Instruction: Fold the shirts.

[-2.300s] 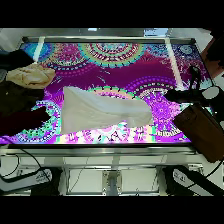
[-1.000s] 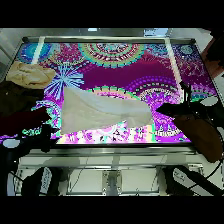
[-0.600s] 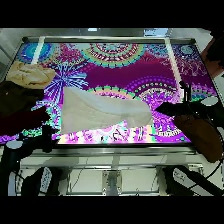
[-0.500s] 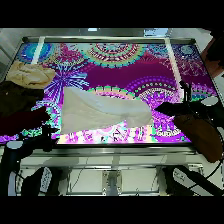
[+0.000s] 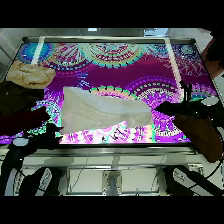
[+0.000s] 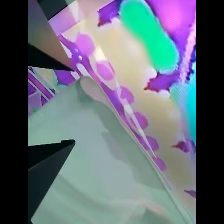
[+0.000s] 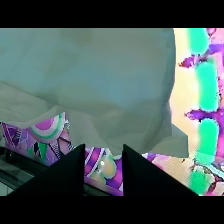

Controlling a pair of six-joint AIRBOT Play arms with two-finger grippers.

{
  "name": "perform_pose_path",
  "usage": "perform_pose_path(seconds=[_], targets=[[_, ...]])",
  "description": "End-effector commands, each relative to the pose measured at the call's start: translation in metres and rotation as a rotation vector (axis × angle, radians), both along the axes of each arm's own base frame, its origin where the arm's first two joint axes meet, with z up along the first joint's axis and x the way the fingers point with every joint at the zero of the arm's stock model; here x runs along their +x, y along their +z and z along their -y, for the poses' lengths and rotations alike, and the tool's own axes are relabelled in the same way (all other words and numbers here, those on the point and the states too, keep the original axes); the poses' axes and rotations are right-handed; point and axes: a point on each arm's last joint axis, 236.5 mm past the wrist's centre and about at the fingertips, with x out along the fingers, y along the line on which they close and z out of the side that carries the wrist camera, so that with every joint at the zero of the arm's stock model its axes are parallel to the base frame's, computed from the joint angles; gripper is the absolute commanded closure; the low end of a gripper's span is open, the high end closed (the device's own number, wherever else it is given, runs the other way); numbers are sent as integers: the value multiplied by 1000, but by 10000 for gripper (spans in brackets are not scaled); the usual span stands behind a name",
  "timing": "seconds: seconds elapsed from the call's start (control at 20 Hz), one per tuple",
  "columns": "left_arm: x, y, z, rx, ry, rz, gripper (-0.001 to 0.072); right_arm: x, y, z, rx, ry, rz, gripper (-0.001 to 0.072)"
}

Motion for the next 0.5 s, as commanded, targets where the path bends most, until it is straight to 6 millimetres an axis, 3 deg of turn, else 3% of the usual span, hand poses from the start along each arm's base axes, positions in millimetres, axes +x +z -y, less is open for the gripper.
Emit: perform_pose_path(seconds=[0.0,0.05,0.1,0.15,0.25,0.45], targets=[[11,-8,1,5,28,5,246,-5,0,-3,12,15,-15,418],[17,-7,-2,1,55,23,334,-6,1,-4,15,21,-20,418],[23,-5,-7,15,73,48,503,-7,1,-5,17,24,-23,418],[29,-3,-14,49,78,80,606,-8,1,-5,18,25,-24,418],[35,1,-21,77,84,112,692,-8,1,-5,18,25,-25,418],[39,7,-12,50,55,142,691,-20,-7,-9,38,29,-80,418]])
